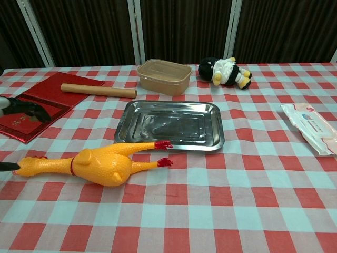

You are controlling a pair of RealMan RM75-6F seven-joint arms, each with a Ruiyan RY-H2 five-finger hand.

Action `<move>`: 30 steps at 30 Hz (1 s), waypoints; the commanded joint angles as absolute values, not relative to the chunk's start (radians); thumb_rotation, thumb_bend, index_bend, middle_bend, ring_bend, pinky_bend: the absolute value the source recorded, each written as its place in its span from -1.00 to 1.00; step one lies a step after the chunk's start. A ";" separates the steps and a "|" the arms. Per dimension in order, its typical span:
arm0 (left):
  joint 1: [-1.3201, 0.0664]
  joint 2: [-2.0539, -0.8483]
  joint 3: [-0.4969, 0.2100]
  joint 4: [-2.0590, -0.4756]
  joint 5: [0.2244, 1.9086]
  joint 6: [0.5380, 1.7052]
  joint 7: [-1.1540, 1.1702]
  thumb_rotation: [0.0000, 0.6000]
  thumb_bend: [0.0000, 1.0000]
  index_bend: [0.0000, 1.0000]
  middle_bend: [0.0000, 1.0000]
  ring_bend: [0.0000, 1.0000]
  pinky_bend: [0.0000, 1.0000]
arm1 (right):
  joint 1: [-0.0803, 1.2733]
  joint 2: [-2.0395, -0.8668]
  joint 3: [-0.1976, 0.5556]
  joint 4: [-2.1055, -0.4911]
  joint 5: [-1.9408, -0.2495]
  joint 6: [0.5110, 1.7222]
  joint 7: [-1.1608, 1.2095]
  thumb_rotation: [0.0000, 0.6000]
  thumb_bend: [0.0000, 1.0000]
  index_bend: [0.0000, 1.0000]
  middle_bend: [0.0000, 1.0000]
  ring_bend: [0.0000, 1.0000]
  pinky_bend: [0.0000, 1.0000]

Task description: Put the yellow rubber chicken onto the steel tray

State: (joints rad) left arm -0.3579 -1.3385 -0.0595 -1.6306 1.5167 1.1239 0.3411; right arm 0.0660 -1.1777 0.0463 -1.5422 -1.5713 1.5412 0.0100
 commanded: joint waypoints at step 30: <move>-0.480 -1.593 -0.067 -1.501 1.354 1.002 0.399 1.00 -0.20 -0.29 -0.19 -0.32 -0.32 | 0.050 -1.183 0.039 -1.518 -1.548 1.527 0.063 1.00 -0.55 -1.00 -0.79 -0.82 -0.59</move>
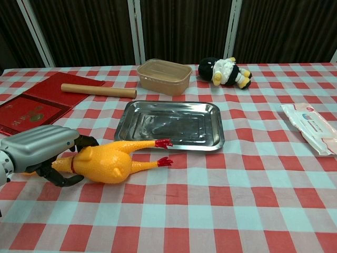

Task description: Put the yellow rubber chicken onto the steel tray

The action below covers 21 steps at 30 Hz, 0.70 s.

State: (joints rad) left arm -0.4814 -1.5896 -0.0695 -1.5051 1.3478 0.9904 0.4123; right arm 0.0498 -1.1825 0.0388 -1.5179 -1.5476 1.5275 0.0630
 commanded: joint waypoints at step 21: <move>-0.527 -1.438 -0.047 -1.618 1.589 1.091 0.214 1.00 0.02 0.03 0.13 -0.01 0.07 | 0.082 -1.109 0.022 -1.592 -1.632 1.511 0.177 1.00 -0.55 -0.98 -0.79 -0.81 -0.59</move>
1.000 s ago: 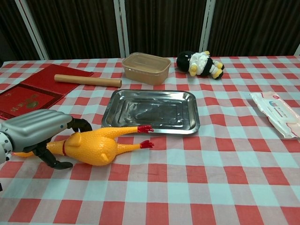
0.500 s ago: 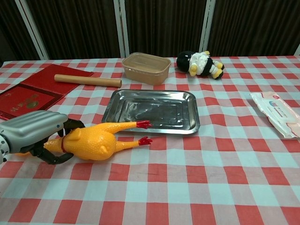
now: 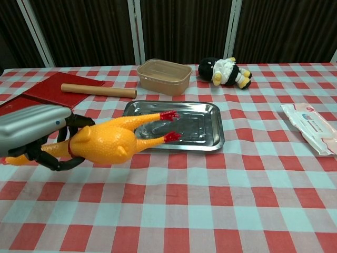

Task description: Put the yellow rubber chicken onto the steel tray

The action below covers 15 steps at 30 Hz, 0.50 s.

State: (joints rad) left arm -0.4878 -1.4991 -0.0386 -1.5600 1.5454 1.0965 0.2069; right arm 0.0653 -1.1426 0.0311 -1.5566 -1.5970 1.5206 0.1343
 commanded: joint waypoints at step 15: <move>-0.813 -1.357 -0.264 -1.835 1.263 0.780 0.553 1.00 0.02 0.05 0.16 0.01 0.24 | 0.184 -0.897 0.013 -1.866 -1.754 1.418 0.184 1.00 -0.55 -0.99 -0.81 -0.81 -0.57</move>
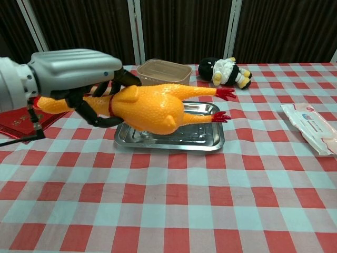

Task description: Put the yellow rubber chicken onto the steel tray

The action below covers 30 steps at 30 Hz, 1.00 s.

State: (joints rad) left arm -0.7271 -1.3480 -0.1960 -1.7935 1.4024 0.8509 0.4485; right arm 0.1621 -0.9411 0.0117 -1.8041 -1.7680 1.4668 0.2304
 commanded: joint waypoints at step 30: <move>-1.402 -1.608 -0.358 -1.922 0.397 1.140 1.123 1.00 0.02 0.07 0.18 0.03 0.30 | 0.374 -0.924 0.096 -2.011 -1.445 1.100 -0.054 1.00 -0.55 -1.00 -0.93 -0.86 -0.57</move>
State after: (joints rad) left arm -1.3854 -1.5906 -0.3591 -1.9291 0.4096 1.1211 1.1122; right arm 0.3689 -0.9155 0.0929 -2.0162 -1.4532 1.1043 -0.0458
